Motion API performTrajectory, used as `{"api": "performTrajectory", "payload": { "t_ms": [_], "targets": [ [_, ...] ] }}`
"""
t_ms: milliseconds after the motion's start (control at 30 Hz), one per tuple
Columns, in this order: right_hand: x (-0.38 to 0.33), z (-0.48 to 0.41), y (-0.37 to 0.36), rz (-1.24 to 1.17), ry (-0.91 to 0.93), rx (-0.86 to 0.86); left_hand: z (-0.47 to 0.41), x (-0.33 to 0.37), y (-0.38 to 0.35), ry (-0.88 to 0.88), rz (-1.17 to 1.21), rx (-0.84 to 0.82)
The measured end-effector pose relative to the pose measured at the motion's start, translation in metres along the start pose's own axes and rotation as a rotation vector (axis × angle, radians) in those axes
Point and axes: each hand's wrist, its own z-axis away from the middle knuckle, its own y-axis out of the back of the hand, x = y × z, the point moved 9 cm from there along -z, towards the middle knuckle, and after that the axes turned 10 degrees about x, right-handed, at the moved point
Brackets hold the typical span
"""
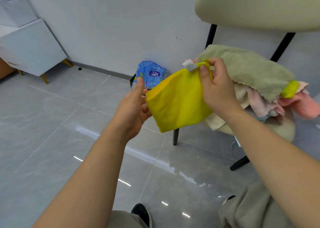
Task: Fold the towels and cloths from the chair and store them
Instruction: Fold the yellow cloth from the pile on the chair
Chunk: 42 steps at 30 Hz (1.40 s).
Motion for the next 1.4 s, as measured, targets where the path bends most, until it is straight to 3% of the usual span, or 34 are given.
{"api": "performTrajectory", "payload": {
  "t_ms": [200,300,500,567,733,800,1000,1233,1400],
  "targets": [
    [-0.026,-0.005,0.009,0.029,0.086,-0.048,-0.008,-0.010,-0.007,-0.073,-0.247,-0.259],
    [-0.034,-0.011,0.018,-0.008,0.085,-0.055,-0.007,-0.007,-0.007,-0.131,-0.305,-0.303],
    [-0.028,-0.017,0.035,0.074,0.054,0.019,-0.001,-0.009,-0.015,0.014,0.017,-0.214],
    [-0.015,-0.016,0.034,0.112,-0.009,0.057,-0.004,-0.009,-0.016,-0.002,0.033,-0.124],
    [0.031,-0.008,0.017,0.211,-0.261,0.030,-0.011,0.005,-0.001,-0.272,-0.335,0.265],
    [0.048,-0.004,0.015,0.173,-0.375,0.027,-0.014,0.008,0.010,-0.268,-0.344,0.358],
    [0.068,0.017,-0.012,-0.331,-0.773,-0.266,-0.026,-0.006,0.017,-0.065,-0.214,0.240],
    [0.062,0.019,-0.010,-0.293,-0.663,-0.401,-0.025,-0.011,0.009,0.054,-0.147,0.090],
    [0.061,0.014,-0.009,-0.108,-0.498,-0.462,-0.021,-0.020,0.013,0.161,-0.147,0.106]
  ]
}}
